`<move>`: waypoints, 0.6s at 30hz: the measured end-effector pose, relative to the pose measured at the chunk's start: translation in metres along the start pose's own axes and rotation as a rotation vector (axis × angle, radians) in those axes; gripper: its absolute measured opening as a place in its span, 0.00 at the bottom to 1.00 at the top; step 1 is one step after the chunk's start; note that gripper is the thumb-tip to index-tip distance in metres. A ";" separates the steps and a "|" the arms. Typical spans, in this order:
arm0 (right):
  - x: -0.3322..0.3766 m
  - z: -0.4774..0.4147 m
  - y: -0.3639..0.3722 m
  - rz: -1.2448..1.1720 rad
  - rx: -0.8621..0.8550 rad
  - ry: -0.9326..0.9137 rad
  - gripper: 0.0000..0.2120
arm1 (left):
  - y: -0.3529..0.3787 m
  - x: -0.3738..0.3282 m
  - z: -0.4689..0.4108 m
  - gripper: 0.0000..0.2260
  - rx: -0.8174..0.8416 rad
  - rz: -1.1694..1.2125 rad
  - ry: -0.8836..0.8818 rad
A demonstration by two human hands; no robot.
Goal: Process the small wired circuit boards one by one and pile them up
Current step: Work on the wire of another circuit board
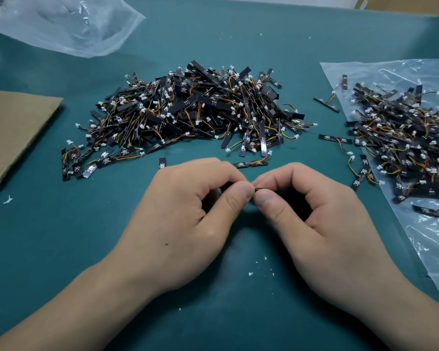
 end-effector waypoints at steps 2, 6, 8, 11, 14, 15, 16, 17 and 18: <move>0.000 0.001 -0.001 -0.007 -0.015 -0.002 0.03 | -0.002 0.000 0.001 0.04 -0.022 0.033 -0.019; 0.000 0.001 -0.003 -0.029 -0.023 0.005 0.03 | -0.005 0.001 0.000 0.04 -0.047 0.042 -0.033; -0.001 0.001 -0.003 -0.042 -0.020 0.012 0.03 | -0.005 -0.001 -0.001 0.05 -0.038 0.017 -0.025; -0.002 0.001 -0.002 -0.037 -0.011 0.018 0.03 | -0.004 -0.001 0.000 0.05 -0.036 0.002 -0.026; -0.003 0.001 -0.005 -0.108 -0.040 0.035 0.04 | -0.006 0.000 0.000 0.05 -0.054 0.022 -0.032; -0.004 0.001 -0.006 -0.125 -0.050 0.038 0.05 | -0.006 -0.001 0.000 0.04 -0.056 0.025 -0.029; -0.004 0.001 -0.006 -0.139 -0.052 0.043 0.04 | -0.006 -0.001 0.000 0.04 -0.057 0.025 -0.025; -0.004 0.002 -0.005 -0.140 -0.048 0.044 0.03 | -0.007 -0.002 0.000 0.04 -0.057 0.022 -0.021; -0.004 0.002 -0.004 -0.127 -0.044 0.039 0.03 | -0.007 -0.002 0.000 0.04 -0.061 0.019 -0.017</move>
Point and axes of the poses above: each hand's wrist, its own z-axis away from the middle knuckle, its own y-axis out of the palm, x = y × z, the point moved 9 cm from there along -z, towards the middle knuckle, and after that the axes turned 4 degrees about z, right-handed, at the moved point
